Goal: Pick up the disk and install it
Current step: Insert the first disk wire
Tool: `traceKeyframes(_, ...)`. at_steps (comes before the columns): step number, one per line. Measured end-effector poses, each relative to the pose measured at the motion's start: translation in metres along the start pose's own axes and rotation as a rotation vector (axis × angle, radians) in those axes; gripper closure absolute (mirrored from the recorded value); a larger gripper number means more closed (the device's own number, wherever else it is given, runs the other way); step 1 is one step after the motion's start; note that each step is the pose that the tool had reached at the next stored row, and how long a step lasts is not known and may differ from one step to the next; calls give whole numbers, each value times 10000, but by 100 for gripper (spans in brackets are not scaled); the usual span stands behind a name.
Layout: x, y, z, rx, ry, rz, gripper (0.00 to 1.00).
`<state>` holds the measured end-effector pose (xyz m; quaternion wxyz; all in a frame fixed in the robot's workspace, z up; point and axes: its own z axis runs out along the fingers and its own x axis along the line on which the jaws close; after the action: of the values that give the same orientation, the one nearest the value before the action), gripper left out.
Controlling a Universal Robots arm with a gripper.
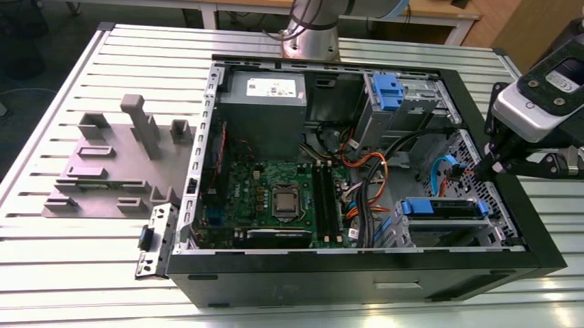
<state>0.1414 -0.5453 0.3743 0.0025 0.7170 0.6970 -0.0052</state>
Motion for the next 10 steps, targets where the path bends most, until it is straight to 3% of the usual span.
traceKeyframes(3,0,4,4,-2,-35,-96,89)
traceKeyframes(4,0,6,5,-3,-45,-148,82)
traceKeyframes(10,19,43,57,-5,-75,-270,81)
